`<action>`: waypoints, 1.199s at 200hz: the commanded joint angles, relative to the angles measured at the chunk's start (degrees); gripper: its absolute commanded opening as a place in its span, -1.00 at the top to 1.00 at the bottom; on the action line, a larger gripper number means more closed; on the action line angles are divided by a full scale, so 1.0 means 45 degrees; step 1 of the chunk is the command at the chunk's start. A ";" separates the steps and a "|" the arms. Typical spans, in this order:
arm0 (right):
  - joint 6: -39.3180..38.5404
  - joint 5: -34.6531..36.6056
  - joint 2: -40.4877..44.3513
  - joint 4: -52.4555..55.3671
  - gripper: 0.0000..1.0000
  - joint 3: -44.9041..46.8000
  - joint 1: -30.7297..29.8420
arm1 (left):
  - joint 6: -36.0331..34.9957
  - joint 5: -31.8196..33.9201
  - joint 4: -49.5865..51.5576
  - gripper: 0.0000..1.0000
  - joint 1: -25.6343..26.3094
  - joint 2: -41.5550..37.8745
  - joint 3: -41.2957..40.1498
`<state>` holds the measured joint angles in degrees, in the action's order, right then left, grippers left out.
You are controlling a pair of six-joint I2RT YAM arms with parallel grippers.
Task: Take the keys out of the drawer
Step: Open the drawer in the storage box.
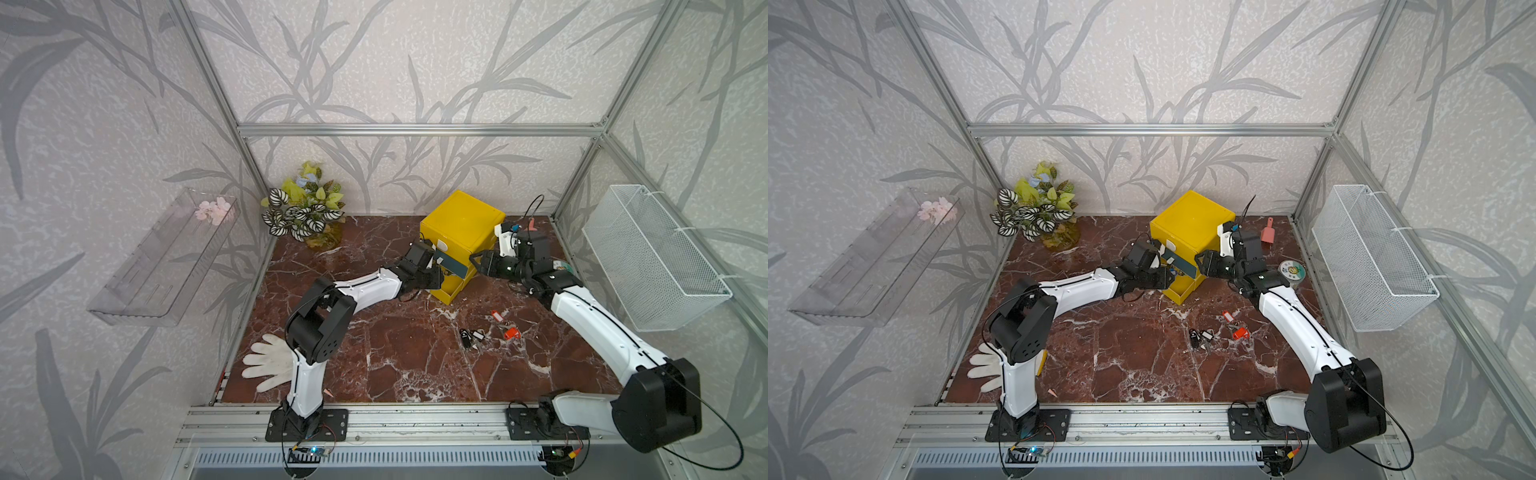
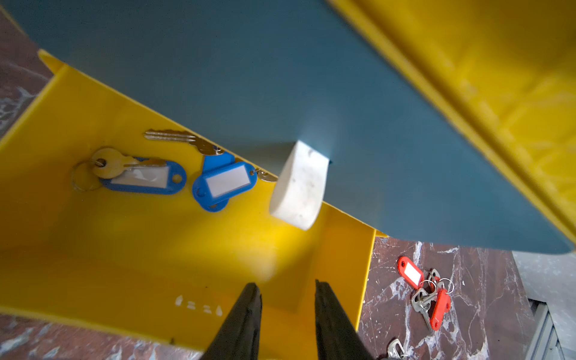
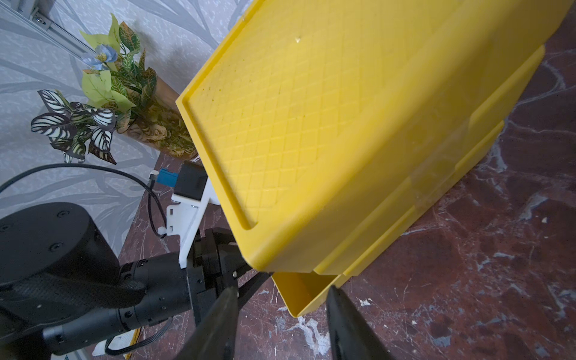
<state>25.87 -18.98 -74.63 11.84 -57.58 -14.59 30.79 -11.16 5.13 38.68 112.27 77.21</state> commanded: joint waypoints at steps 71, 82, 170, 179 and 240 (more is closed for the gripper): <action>-0.0644 0.0283 0.0530 0.0570 0.01 -0.0270 0.0000 | -0.1082 0.1884 0.3226 0.40 0.0103 -0.0638 -0.0697; -0.0774 0.0234 0.0578 0.0618 0.01 -0.0347 0.0019 | -0.1061 0.2011 0.3245 0.42 0.0152 -0.0825 -0.0762; -0.1325 -0.0049 0.0218 0.1378 0.01 -0.1397 0.0000 | -0.1923 0.3827 0.4518 0.44 0.0256 -0.1242 -0.0607; -0.1334 -0.0074 0.0218 0.1324 0.01 -0.1418 -0.0003 | -0.1800 0.3846 0.4468 0.44 0.0261 -0.1462 -0.0978; -0.1820 -0.0056 -0.0027 0.1938 0.01 -0.2117 -0.0054 | -0.1329 0.3611 0.4588 0.44 0.0253 -0.2817 -0.1772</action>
<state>19.31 -18.57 -74.13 18.96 -64.66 -14.59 24.23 4.25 20.64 40.01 101.54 69.87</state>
